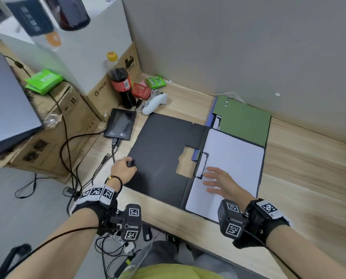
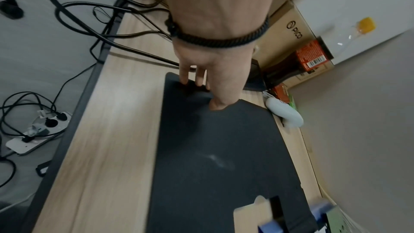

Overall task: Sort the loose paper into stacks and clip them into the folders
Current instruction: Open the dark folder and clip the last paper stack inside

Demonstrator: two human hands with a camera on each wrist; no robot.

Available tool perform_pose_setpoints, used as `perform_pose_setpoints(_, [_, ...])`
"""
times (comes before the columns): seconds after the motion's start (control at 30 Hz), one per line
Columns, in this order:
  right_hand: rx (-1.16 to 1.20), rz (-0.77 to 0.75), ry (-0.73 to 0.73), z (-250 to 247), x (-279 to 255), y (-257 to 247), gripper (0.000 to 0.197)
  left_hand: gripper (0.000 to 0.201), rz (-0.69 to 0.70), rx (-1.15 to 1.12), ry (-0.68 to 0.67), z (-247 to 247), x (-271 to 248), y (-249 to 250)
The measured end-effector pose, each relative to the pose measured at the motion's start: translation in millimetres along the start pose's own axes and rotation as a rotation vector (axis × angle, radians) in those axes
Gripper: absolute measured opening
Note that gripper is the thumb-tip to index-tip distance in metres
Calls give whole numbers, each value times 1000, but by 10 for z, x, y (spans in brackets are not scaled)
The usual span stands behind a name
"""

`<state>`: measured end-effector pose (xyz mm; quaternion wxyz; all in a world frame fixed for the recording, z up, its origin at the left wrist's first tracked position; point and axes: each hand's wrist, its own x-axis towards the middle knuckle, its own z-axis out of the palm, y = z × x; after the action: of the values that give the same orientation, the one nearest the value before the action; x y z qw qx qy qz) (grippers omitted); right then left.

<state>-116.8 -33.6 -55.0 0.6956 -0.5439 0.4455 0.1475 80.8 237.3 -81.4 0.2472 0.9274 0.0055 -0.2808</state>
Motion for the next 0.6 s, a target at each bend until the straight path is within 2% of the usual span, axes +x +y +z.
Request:
perform_pose_setpoints(0.17, [37,16,19,29,80,-3,27,53,-28,-24,25,22,-3,-51])
perform_pose_setpoints(0.33, [48,17,61,-5,91,17,33,56,-113,-246,-66,-11,54,-90])
perform_pose_setpoints(0.43, [43,-2,76,-72,95,-82,35,44,0,-366,-143,-203,-30,57])
perform_pose_setpoints(0.53, [47,-28,86,-131,65,-308,37,50,137,-478,-244,-488,-139,310])
perform_pose_setpoints(0.6, [100,-61,85,-112,1,-487,31,50,219,-585,-345,-647,-262,557])
